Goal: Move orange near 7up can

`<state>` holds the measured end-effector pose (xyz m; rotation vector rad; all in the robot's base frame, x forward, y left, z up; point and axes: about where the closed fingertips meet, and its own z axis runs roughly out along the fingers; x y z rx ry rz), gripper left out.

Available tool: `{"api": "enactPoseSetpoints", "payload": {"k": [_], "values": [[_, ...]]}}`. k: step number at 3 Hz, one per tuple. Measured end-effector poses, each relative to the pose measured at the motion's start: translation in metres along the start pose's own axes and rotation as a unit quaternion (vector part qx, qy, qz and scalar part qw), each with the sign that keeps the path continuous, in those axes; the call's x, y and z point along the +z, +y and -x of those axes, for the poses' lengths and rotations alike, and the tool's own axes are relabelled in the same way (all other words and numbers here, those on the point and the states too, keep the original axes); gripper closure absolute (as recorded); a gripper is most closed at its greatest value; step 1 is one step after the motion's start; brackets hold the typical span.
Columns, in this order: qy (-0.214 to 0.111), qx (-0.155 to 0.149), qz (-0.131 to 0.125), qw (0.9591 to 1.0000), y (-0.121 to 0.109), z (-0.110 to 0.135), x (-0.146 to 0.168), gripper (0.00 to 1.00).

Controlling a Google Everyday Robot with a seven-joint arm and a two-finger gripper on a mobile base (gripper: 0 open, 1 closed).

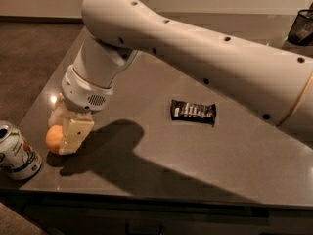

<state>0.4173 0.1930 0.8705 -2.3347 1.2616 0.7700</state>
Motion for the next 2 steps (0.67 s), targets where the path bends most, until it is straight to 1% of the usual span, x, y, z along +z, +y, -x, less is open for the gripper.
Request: {"api": "enactPoseSetpoints", "payload": {"k": [1, 2], "values": [[0.002, 0.004, -0.001, 1.0, -0.0019, -0.0035, 0.0044, 0.39], [-0.002, 0.005, -0.003, 1.0, -0.003, -0.0044, 0.0045, 0.08]]}}
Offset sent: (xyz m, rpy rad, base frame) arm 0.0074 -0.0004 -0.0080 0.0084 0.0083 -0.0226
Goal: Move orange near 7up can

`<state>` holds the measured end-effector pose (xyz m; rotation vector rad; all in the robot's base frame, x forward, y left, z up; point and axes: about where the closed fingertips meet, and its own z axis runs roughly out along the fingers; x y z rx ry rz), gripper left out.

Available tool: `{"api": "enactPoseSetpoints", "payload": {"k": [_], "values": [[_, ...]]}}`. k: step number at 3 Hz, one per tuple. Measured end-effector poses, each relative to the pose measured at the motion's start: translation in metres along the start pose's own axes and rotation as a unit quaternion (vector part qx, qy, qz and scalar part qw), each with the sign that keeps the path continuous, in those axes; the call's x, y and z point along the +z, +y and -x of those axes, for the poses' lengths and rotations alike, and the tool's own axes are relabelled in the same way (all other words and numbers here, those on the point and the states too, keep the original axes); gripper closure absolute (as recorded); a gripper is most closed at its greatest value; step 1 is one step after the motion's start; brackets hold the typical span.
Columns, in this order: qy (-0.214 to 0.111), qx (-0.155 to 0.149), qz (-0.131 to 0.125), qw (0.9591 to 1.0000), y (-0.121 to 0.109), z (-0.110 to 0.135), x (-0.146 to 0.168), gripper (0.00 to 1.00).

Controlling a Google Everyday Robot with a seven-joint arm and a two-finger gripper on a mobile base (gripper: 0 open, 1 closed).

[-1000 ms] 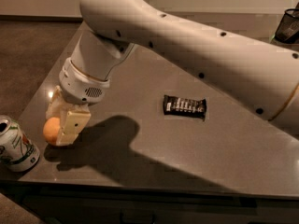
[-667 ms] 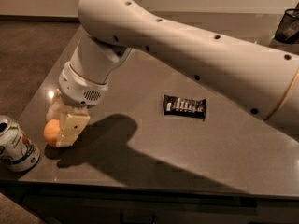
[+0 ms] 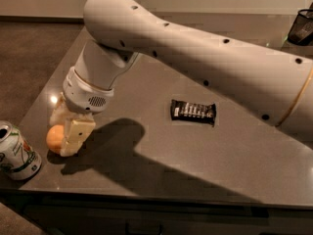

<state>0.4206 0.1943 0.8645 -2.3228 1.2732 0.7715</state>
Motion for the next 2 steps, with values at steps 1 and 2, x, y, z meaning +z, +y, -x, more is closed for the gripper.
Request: {"api": "enactPoseSetpoints", "payload": {"k": [1, 2], "values": [[-0.002, 0.0, 0.0, 1.0, -0.0003, 0.0001, -0.0011, 0.0], [-0.002, 0.0, 0.0, 1.0, -0.0003, 0.0001, -0.0011, 0.0]]}}
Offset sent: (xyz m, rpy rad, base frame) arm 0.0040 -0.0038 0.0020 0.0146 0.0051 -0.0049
